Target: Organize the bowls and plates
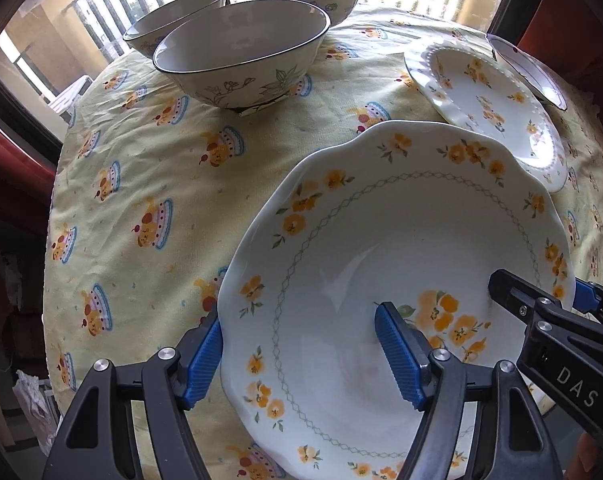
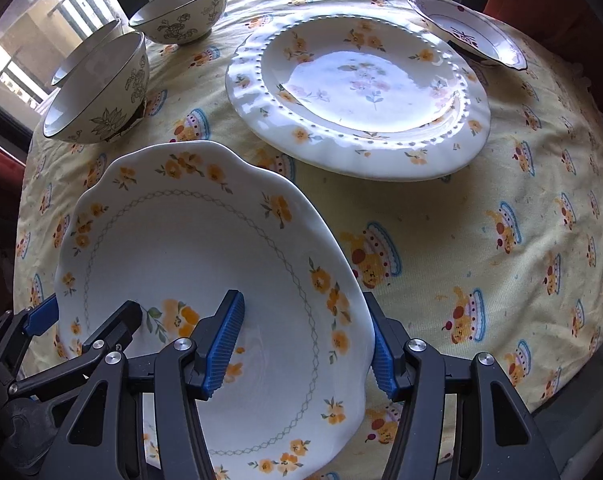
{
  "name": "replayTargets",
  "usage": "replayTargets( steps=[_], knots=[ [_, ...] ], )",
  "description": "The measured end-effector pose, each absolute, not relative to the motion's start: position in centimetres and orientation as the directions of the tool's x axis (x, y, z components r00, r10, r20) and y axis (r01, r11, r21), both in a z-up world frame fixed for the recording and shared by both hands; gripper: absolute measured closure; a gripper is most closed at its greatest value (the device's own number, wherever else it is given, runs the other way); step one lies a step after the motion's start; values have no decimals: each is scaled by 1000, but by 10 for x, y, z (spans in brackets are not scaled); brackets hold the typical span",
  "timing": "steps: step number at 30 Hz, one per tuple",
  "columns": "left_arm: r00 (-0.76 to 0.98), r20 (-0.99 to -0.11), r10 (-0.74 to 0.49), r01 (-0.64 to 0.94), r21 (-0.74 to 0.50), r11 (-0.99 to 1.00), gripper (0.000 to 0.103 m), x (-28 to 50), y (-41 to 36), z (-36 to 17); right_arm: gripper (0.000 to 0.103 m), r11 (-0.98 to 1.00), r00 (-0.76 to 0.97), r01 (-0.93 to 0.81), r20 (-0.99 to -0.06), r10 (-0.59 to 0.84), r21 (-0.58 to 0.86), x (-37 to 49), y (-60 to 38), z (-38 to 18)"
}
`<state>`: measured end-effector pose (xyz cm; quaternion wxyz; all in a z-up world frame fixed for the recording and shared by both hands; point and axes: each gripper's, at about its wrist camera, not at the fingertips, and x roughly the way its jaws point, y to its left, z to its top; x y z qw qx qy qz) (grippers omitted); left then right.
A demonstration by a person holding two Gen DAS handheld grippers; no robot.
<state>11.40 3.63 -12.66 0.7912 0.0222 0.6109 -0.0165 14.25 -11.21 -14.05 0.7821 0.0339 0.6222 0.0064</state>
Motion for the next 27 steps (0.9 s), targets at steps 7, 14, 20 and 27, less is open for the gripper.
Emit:
replayTargets(
  steps=[7, 14, 20, 27],
  knots=[
    [247, -969, -2, 35, 7, 999, 29, 112, 0, -118, 42, 997, 239, 29, -969, 59, 67, 136, -143, -122],
    [259, -966, 7, 9, 10, 1000, 29, 111, -40, -109, 42, 997, 234, 1, -969, 75, 78, 130, -186, -108],
    [265, -964, 10, -17, 6, 1000, 29, 117, -72, -109, 42, 997, 237, -20, -968, 83, 80, 139, -220, -109],
    [277, -961, 7, -41, -5, 999, 29, 120, -123, -108, 42, 996, 251, -50, -964, 82, 72, 148, -266, -103]
  ],
)
